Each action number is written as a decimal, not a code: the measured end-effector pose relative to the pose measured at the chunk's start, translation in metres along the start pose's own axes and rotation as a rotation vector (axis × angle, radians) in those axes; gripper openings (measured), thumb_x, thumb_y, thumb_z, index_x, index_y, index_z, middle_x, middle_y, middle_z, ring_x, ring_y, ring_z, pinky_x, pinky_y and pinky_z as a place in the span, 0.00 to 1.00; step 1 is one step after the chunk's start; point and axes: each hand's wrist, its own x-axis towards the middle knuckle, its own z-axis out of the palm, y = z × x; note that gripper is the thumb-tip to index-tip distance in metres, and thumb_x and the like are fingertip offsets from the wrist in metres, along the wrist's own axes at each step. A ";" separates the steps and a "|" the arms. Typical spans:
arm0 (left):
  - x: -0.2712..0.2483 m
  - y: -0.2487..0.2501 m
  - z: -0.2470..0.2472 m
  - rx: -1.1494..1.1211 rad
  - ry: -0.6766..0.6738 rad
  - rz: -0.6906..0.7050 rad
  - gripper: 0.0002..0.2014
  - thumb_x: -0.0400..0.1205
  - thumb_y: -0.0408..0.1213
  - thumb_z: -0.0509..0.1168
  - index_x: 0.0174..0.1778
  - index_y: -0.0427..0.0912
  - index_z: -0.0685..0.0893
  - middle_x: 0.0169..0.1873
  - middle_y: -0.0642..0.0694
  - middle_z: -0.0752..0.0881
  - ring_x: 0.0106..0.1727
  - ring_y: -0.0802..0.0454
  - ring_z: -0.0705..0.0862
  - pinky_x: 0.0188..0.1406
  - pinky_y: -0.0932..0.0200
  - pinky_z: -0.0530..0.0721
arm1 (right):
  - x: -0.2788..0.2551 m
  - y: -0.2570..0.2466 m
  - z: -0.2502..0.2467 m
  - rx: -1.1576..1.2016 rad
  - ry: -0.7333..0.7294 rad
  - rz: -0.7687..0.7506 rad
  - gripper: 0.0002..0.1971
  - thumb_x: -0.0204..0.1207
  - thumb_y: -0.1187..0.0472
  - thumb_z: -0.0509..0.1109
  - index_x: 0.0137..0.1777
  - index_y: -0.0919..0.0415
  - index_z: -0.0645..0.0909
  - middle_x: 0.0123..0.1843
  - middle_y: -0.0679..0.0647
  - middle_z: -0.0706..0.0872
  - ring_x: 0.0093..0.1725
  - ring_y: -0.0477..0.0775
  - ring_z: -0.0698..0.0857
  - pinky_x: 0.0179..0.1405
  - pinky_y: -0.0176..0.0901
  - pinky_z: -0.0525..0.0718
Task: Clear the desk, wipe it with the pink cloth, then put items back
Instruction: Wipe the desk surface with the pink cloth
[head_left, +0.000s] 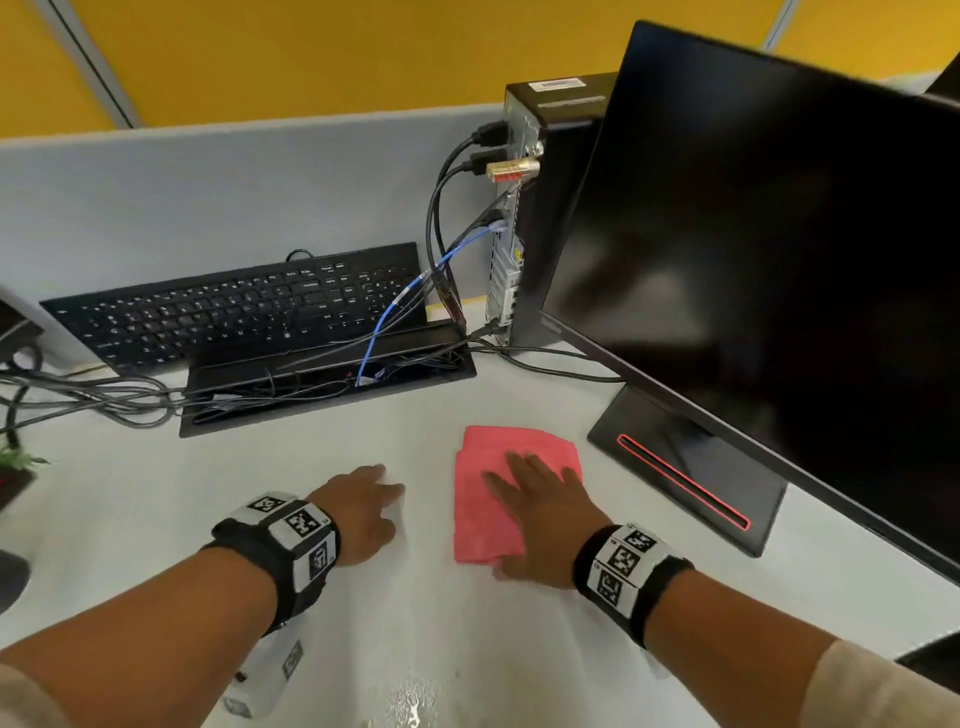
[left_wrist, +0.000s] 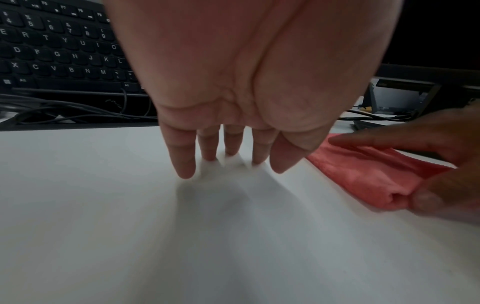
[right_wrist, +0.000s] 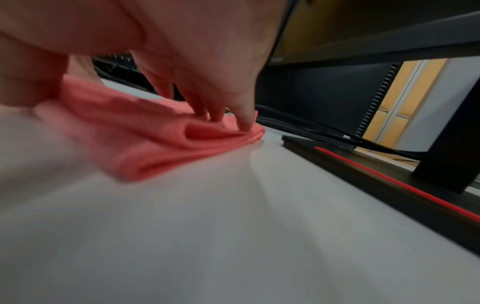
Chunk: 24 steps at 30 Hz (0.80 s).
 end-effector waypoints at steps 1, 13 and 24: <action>0.000 -0.001 0.001 -0.002 0.005 0.005 0.30 0.85 0.48 0.54 0.85 0.54 0.54 0.86 0.46 0.46 0.86 0.45 0.49 0.85 0.51 0.52 | 0.002 0.002 0.003 -0.020 0.019 0.018 0.51 0.68 0.29 0.62 0.84 0.46 0.41 0.87 0.56 0.39 0.86 0.61 0.43 0.81 0.70 0.46; -0.005 -0.003 0.003 0.029 0.016 0.024 0.30 0.86 0.47 0.53 0.85 0.53 0.53 0.86 0.44 0.46 0.86 0.42 0.48 0.85 0.47 0.53 | 0.020 -0.005 0.008 -0.028 0.131 -0.124 0.30 0.74 0.59 0.69 0.77 0.56 0.70 0.80 0.61 0.71 0.77 0.64 0.72 0.71 0.59 0.77; -0.014 0.000 -0.001 -0.005 -0.004 0.010 0.30 0.86 0.43 0.52 0.85 0.55 0.50 0.86 0.48 0.43 0.87 0.44 0.45 0.85 0.45 0.53 | -0.071 -0.002 -0.010 0.886 -0.115 -0.262 0.07 0.78 0.69 0.66 0.51 0.66 0.85 0.56 0.67 0.86 0.52 0.54 0.86 0.60 0.44 0.81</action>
